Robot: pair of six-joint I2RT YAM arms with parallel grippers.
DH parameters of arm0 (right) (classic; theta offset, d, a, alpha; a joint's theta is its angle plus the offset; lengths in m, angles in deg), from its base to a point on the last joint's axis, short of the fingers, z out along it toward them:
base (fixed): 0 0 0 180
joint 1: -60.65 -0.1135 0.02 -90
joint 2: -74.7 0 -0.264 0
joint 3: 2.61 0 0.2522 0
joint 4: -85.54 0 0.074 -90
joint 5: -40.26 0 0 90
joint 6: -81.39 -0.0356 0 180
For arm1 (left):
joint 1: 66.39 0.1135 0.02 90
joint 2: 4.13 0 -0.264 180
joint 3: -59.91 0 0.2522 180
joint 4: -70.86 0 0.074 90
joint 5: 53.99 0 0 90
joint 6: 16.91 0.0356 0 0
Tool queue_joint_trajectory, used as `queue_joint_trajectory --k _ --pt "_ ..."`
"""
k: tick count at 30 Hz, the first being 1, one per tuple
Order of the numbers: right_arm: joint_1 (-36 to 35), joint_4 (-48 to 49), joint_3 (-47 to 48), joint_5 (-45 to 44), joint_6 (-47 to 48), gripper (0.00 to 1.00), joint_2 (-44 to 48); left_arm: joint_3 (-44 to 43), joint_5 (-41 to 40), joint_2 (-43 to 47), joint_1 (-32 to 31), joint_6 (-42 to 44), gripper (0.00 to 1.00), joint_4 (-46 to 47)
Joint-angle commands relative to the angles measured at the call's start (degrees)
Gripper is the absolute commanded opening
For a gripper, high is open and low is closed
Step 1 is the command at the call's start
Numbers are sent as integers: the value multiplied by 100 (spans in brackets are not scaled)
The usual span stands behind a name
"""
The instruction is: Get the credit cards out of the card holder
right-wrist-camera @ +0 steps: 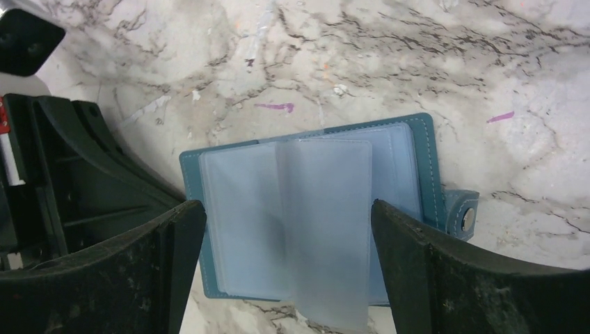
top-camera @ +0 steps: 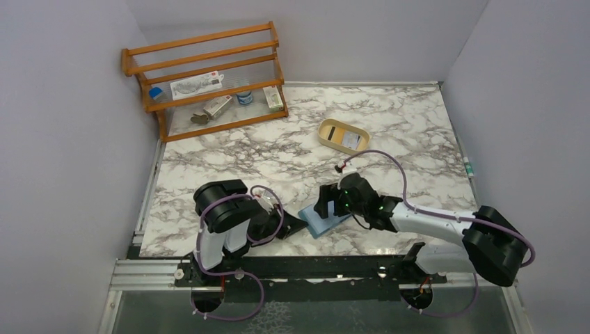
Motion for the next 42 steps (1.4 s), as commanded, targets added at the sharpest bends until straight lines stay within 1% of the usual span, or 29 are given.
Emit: queue_joint_trajectory --k 1,7,10,13,15,17,20,21,25,28,30,33,36,40,42 --pt "-455 -1039 528 -745 744 94 289 26 -224 458 -58 593 0 -58" --pt "-1211 -1857 1277 -1710 1197 90 -286 -417 -316 1648 -71 1100 0 -2034" --pt "-1430 -2062 1456 -2041 1157 83 -628 -546 -396 1982 -66 1263 0 -2691" --pt "-1440 -2114 1478 -2232 958 73 -776 -565 -412 2084 -66 1288 0 -2943" --pt "-1447 -2194 1478 -2495 750 71 -688 -540 -399 2073 -72 1256 0 -2981" --pt "-1477 -2254 1431 -2888 531 71 -366 -522 -381 2048 -66 1234 0 -2995" --pt "-1484 -2310 1343 -3423 502 75 196 -563 -353 2027 -67 1252 0 -3048" --pt "-1484 -2347 1353 -3480 549 76 321 -594 -339 2029 -69 1269 0 -3096" --pt "-1535 -2304 1436 -3296 1059 78 414 -776 -269 2024 -66 1372 0 -3341" --pt "-1859 -2207 1485 -3302 1350 79 193 -867 -246 2056 -66 1420 0 -3492" --pt "-2022 -2007 1479 -3028 1538 78 -20 -894 -249 2098 -66 1445 0 -3581" --pt "-2046 -1779 1434 -2706 1437 77 -365 -923 -266 2195 -66 1498 0 -3754" --pt "-2046 -1608 1368 -2675 1194 74 -660 -933 -289 2319 -66 1542 0 -3929" --pt "-2043 -1348 1291 -2556 1121 68 -852 -941 -294 2457 -66 1611 0 -4097" --pt "-2038 -1280 1310 -2520 1122 67 -979 -950 -302 2498 -67 1626 0 -4143"
